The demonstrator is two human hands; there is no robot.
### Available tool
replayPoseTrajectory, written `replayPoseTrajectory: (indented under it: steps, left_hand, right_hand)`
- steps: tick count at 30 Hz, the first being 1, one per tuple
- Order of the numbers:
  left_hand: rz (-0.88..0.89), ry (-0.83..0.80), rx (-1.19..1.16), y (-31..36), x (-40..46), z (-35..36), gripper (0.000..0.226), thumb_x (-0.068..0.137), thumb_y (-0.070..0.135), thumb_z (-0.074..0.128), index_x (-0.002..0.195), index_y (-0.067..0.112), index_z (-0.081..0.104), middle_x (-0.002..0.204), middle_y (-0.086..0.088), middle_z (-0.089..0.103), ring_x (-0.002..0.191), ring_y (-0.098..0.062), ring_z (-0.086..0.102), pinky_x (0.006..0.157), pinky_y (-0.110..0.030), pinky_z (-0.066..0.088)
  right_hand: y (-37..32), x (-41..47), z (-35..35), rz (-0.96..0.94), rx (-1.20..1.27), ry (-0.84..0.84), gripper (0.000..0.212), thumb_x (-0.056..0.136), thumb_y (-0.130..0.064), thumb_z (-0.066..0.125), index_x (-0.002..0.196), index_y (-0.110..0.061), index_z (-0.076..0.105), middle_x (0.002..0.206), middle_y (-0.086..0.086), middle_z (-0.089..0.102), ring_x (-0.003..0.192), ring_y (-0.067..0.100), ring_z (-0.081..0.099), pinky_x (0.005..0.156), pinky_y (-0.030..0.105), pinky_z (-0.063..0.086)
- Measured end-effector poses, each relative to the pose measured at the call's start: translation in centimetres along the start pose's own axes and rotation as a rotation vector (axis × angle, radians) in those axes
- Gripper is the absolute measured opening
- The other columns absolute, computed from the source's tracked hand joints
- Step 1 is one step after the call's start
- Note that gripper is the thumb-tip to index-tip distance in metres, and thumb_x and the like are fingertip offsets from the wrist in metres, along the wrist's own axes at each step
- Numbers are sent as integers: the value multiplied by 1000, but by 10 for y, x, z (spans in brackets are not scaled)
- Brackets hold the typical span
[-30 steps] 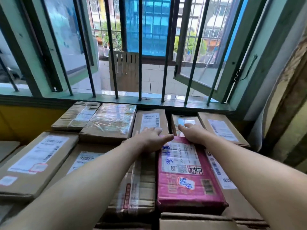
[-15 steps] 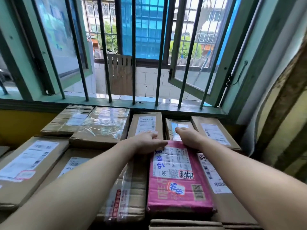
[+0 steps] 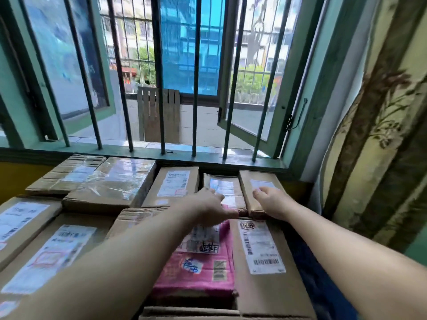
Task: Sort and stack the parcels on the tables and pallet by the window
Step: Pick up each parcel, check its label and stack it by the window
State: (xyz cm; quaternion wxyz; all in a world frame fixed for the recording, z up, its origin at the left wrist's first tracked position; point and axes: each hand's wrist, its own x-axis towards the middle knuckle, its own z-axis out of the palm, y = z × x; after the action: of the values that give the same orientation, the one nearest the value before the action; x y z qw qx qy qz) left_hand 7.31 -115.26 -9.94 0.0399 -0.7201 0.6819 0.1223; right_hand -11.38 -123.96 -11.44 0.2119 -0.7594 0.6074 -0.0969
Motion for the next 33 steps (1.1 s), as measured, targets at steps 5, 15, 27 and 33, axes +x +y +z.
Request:
replayPoseTrajectory:
  steps: [5, 15, 27, 33]
  left_hand:
    - [-105, -105, -31, 22, 21, 6, 90, 76, 82, 33, 145, 25, 38, 154, -9, 32, 141, -26, 30, 114, -47, 24]
    - [-155, -86, -29, 30, 21, 4, 48, 87, 70, 38, 95, 25, 51, 123, -7, 60, 100, -22, 50, 80, -33, 34]
    - [-116, 73, 23, 38, -74, 25, 88, 84, 77, 32, 153, 32, 3, 162, -2, -7, 148, -22, -7, 117, -58, 2]
    - [-154, 54, 2, 40, -106, 40, 82, 87, 75, 29, 153, 34, 3, 162, 2, -8, 148, -21, -12, 113, -63, -9]
  right_hand:
    - [30, 22, 4, 26, -200, -56, 59, 93, -66, 30, 142, -37, 43, 156, 6, 32, 144, 32, 25, 115, 58, 19]
    - [25, 26, 15, -39, -235, -66, 67, 93, -70, 27, 154, -42, 19, 165, 2, 9, 151, 30, 0, 114, 55, 18]
    - [31, -58, 32, -225, -276, 17, 69, 96, -67, 29, 155, -32, 22, 165, 6, 12, 151, 26, 6, 119, 53, 4]
    - [34, -97, 54, -154, -210, -106, 69, 97, -61, 35, 156, -27, 22, 165, 10, 6, 151, 28, -1, 123, 46, 7]
